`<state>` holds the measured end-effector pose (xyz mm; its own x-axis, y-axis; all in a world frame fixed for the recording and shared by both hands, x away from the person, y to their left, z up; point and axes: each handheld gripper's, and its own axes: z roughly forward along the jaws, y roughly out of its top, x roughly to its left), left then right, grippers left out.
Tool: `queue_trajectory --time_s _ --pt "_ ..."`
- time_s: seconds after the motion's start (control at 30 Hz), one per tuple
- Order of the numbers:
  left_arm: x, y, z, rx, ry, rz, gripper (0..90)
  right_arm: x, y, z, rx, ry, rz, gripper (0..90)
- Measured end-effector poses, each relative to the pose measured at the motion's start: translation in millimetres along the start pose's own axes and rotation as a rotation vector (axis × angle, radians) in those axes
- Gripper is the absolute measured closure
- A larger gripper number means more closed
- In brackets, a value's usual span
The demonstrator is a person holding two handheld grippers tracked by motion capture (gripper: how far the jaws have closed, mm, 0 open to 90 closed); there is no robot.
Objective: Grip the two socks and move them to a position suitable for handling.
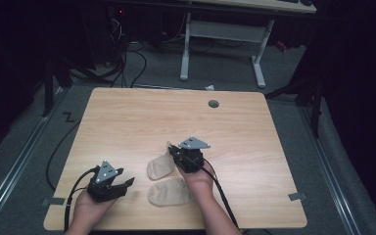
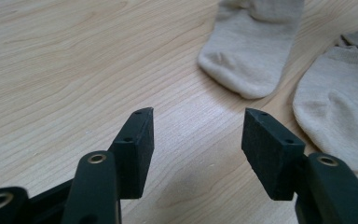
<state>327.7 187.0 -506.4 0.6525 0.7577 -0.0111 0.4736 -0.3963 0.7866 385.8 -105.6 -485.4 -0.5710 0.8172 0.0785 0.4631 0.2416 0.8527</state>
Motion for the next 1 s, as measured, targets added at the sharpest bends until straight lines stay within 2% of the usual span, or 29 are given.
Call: queue_trajectory --time_s 0.07,0.27,0.4,0.63,0.9,1.0 --pt "0.5 0.1 -0.5 -0.001 -0.001 -0.007 44.4 -4.3 -4.0 -3.5 0.008 -0.011 0.007 83.4" --pt "-1.2 0.0 -0.2 0.000 -0.001 -0.005 44.4 -11.5 -14.9 -11.0 0.041 -0.036 -0.021 80.4" --pt "0.7 0.0 -0.4 0.003 -0.001 -0.008 44.3 -15.3 -22.3 -14.5 0.075 -0.047 -0.028 74.9" --pt "0.6 1.1 -0.6 -0.009 -0.014 -0.014 44.3 -19.5 -32.6 -24.7 0.104 -0.092 -0.072 70.8" --pt "-4.8 2.4 13.1 0.022 -0.040 -0.006 44.2 -36.8 -43.4 -38.4 0.114 -0.110 -0.062 63.1" --pt "-7.3 5.9 22.8 0.029 -0.065 -0.030 43.8 -43.7 -48.5 -40.3 0.137 -0.107 -0.080 60.9"
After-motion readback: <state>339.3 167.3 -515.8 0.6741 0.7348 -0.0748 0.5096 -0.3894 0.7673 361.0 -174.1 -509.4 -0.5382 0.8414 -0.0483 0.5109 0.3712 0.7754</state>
